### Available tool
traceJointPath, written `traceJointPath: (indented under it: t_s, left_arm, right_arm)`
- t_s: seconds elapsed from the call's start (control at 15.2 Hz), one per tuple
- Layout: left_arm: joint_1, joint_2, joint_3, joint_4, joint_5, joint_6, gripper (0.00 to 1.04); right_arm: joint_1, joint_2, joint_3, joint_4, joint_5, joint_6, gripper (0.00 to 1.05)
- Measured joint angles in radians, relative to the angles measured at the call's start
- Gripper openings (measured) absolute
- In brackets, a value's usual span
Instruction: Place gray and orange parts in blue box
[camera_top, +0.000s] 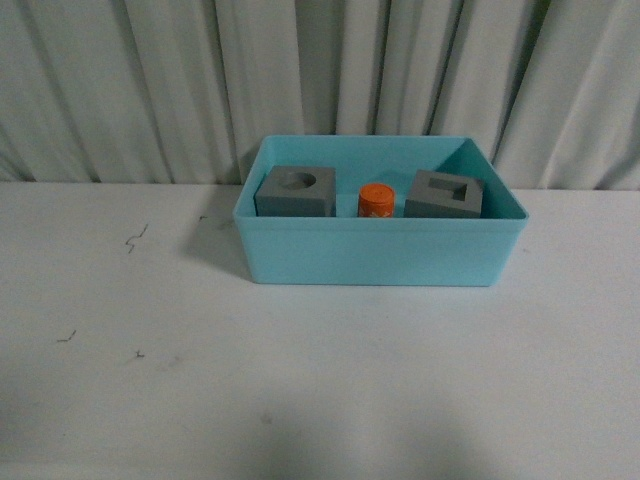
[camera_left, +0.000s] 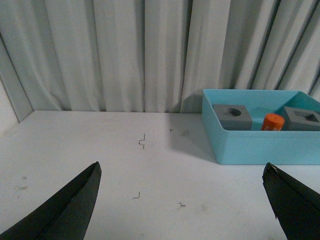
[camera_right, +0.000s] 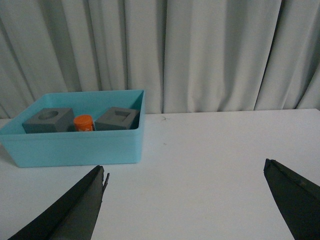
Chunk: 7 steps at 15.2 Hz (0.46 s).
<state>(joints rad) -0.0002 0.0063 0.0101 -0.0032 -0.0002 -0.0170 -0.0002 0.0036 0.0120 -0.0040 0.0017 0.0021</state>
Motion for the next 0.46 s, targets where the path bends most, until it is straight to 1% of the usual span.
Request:
traceJointPath:
  t_s: [0.46]
  left_arm:
    - [0.0, 0.0, 0.0, 0.0, 0.0, 0.0, 0.98]
  right_arm:
    - [0.0, 0.0, 0.0, 0.0, 0.0, 0.0, 0.98]
